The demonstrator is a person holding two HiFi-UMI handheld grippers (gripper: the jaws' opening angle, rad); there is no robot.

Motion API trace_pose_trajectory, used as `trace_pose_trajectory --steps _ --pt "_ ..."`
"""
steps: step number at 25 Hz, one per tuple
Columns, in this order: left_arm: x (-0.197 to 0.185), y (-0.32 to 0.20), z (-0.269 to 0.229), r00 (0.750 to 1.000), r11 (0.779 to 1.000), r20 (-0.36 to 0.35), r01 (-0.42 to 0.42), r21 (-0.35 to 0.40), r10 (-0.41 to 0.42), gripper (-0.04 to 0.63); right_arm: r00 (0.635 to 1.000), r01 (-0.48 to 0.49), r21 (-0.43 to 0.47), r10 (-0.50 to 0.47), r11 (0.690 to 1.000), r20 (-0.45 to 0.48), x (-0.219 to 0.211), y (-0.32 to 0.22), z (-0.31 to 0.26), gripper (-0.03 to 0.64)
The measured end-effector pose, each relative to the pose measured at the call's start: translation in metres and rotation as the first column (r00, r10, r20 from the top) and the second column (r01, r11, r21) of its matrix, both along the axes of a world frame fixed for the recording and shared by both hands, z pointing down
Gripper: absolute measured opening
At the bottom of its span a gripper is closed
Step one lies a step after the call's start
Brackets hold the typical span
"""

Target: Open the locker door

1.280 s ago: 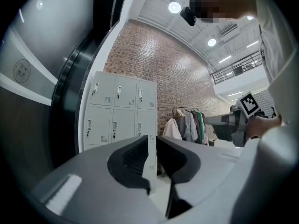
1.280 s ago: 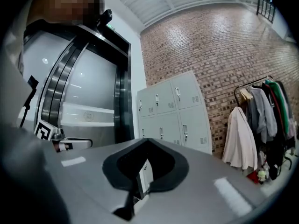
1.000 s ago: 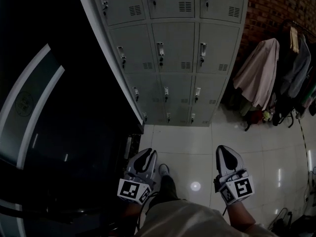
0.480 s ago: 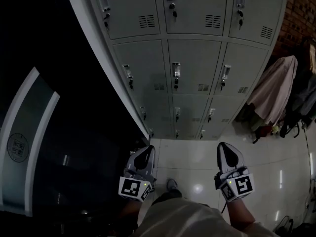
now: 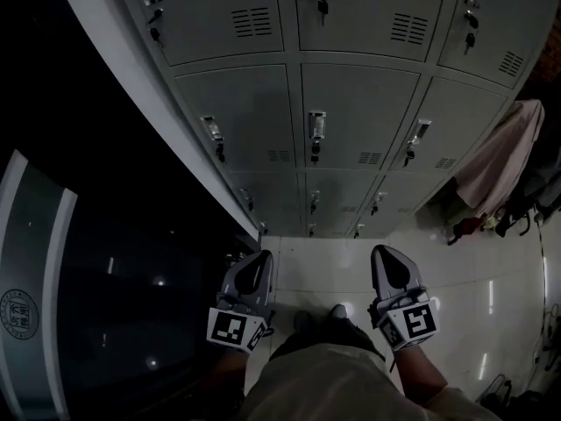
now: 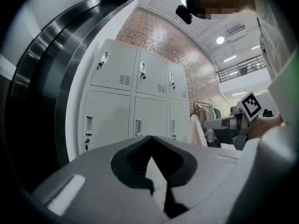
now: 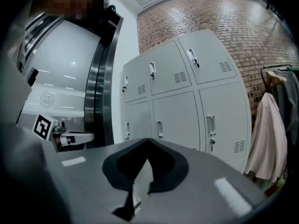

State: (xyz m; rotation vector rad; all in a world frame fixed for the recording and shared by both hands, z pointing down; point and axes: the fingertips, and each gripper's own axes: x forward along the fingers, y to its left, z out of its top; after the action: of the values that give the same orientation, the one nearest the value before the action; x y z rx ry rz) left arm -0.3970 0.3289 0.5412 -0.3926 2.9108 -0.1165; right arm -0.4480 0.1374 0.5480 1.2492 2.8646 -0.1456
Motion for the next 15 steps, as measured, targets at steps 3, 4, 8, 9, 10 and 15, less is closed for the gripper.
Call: trace_pose_trajectory --steps 3,4,8,9,10,15 --pt "-0.02 0.004 0.009 1.0 1.0 0.01 0.021 -0.001 -0.021 0.008 1.0 0.021 0.007 -0.021 1.0 0.004 -0.028 0.012 0.013 0.002" --pt "-0.026 0.006 0.013 0.999 1.0 0.015 0.031 0.001 -0.031 0.008 1.0 0.026 0.012 -0.026 1.0 0.015 -0.038 0.017 0.018 0.002" --pt "-0.055 0.015 0.047 0.999 0.999 -0.013 0.042 0.007 -0.042 0.009 0.998 0.037 0.091 -0.04 0.995 0.041 -0.091 0.045 0.074 0.02" --pt "-0.063 0.016 0.058 0.999 0.999 -0.021 0.034 0.008 -0.034 0.009 0.997 0.044 0.098 -0.05 0.994 0.065 -0.11 0.056 0.097 0.08" --pt "-0.071 0.017 0.068 0.999 1.0 -0.022 0.028 0.01 -0.027 0.011 0.995 0.054 0.101 -0.062 0.993 0.081 -0.129 0.067 0.123 0.128" --pt "-0.085 0.032 0.157 0.977 0.998 -0.204 0.063 -0.003 -0.062 0.014 0.996 0.088 0.163 -0.09 0.983 0.005 -0.218 0.137 0.259 0.18"
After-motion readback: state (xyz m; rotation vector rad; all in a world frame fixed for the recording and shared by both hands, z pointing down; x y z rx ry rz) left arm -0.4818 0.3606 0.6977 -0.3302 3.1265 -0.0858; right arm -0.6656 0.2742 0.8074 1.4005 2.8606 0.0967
